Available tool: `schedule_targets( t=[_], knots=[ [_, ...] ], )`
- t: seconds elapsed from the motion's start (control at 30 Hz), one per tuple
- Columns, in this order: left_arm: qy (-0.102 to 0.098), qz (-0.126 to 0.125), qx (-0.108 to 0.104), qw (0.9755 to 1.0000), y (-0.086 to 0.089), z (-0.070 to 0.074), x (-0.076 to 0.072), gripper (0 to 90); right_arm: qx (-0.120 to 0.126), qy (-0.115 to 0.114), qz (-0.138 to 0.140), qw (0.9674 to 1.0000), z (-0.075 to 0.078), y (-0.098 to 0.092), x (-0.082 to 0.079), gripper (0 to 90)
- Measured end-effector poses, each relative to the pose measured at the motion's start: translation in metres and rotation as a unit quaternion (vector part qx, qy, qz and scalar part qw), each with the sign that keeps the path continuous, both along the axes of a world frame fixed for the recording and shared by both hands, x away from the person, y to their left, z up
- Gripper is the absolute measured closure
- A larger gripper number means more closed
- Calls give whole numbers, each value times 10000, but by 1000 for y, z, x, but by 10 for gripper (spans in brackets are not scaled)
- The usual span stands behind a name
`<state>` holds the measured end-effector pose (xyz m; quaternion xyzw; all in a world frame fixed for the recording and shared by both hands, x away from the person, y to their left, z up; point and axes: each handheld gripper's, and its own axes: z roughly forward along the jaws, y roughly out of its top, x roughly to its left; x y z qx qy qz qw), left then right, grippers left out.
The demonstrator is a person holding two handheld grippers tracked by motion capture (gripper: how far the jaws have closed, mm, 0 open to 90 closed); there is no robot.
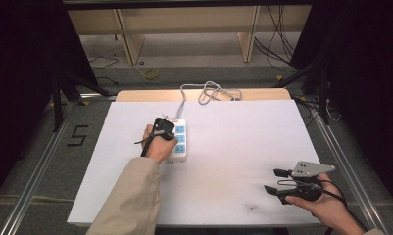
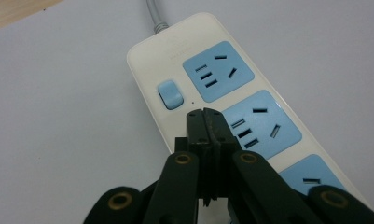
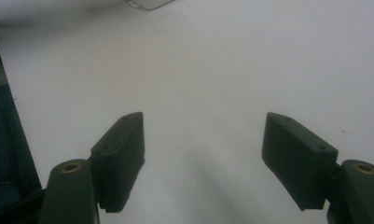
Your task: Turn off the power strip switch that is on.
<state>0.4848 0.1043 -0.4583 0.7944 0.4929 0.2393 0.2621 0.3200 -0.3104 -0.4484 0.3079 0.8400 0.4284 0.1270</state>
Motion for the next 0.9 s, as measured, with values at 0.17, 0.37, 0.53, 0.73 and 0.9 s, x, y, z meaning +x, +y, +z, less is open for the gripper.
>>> schedule_targets(
  t=[0.17, 0.37, 0.53, 0.73, 0.9],
  knots=[
    [13, 4, 6, 10000, 0, 0, 0, 900, 7, -3, -9, 10000, 0, 0, 0, 304],
    [21, 0, -7, 10000, 1, 0, 0, 900, -7, -11, 8, 10000, 0, 0, 0, 304],
    [-16, -5, 17, 10000, 0, 0, 0, 900, 4, -11, -10, 10000, 0, 0, 0, 304],
    [-12, 5, 1, 10000, 0, 0, 0, 900, 5, -8, -12, 10000, 0, 0, 0, 304],
    [-24, 16, 9, 10000, 1, -1, 1, 900, 8, -12, -14, 10000, 0, 0, 0, 304]
  ],
)
